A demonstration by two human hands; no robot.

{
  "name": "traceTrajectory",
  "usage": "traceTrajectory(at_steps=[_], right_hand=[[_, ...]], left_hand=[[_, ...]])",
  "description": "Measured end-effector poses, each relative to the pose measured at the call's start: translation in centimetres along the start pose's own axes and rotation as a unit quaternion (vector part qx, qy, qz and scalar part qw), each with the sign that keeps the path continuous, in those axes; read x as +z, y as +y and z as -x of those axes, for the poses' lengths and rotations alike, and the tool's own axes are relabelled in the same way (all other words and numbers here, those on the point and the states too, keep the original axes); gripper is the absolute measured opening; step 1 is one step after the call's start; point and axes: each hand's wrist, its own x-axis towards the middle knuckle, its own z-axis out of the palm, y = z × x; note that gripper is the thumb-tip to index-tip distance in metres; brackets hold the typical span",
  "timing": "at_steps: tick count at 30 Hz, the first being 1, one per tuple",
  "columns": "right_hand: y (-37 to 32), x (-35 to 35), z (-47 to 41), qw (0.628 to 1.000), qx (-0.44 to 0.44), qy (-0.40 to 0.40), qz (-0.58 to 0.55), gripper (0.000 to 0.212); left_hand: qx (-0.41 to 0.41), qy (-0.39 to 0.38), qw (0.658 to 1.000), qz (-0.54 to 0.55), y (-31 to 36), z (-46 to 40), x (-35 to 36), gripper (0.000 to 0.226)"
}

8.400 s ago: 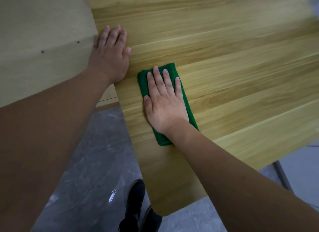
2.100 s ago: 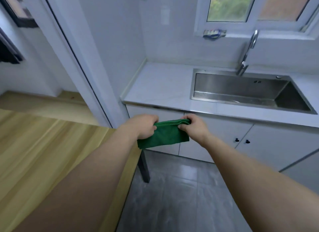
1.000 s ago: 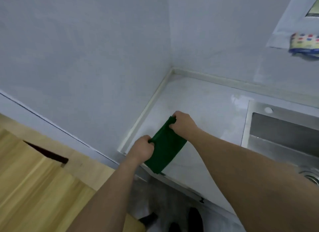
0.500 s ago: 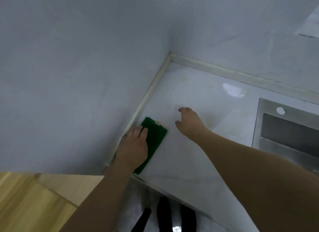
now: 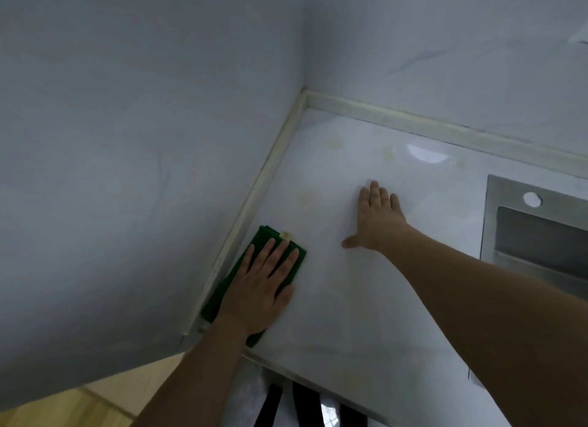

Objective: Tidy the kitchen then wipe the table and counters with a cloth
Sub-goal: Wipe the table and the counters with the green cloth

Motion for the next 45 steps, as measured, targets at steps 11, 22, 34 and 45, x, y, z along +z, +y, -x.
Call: traceTrajectory(at_steps=[11,22,34,45], right_hand=[[-0.2,-0.7,-2.0,0.999,-0.011,-0.036,0.034,0.131],[-0.9,-1.3,-2.2,0.998,-0.001,-0.054,0.042,0.133],[0.1,-0.8,-1.3,0.999,-0.028,-0.015,0.016,0.132],[2.4,-5.3,-4.1,0.998,-0.019,0.061,-0.017,0.064]], left_hand=[[-0.069,0.038,0.997,0.007,-0.7,-4.9,-0.1,0.061],[-0.072,0.045,0.996,0.003,-0.9,-6.0,-0.4,0.061],[-0.076,0.045,0.996,0.002,-1.1,-7.8,-0.7,0.062],[-0.069,0.049,0.996,0.001,-1.8,-14.2,-2.0,0.065]])
